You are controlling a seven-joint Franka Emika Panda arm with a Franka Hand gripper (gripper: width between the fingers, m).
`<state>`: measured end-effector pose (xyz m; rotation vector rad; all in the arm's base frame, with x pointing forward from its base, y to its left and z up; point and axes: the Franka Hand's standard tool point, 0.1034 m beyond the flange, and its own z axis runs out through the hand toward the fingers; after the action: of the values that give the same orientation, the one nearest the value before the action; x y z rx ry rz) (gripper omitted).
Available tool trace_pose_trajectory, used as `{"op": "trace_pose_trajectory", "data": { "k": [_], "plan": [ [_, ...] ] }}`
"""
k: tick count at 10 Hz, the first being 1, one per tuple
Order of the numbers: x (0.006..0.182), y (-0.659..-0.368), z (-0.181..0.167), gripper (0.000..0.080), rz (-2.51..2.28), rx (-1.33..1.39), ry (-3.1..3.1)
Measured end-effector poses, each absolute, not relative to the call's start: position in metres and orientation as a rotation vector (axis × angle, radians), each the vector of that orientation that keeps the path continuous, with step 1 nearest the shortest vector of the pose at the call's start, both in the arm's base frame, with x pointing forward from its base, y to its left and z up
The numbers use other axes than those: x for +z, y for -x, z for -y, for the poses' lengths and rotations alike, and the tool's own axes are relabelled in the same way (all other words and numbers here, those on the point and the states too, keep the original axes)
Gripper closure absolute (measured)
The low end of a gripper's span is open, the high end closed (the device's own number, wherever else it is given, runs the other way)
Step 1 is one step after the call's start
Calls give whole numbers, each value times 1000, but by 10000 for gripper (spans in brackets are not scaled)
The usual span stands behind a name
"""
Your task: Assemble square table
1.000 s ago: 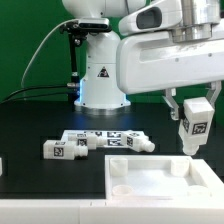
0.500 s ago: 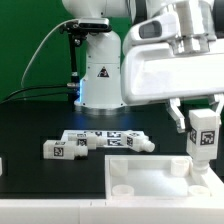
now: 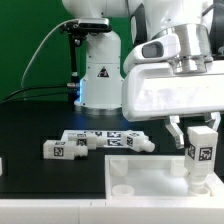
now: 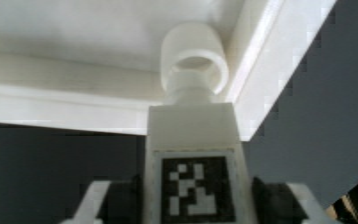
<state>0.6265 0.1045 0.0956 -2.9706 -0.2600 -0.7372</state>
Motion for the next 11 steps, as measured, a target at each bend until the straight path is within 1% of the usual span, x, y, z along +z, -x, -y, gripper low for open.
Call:
{"op": "trace_pose_trajectory", "data": {
  "k": [2,5,8,11],
  "plan": [
    [92,-626,-109,515,269,-730,2969],
    [80,-623,-110,515,268,-720,2971],
    [75,-621,-108,515,267,-709,2975],
    [75,-625,-107,515,258,-775,2962]
  ]
}}
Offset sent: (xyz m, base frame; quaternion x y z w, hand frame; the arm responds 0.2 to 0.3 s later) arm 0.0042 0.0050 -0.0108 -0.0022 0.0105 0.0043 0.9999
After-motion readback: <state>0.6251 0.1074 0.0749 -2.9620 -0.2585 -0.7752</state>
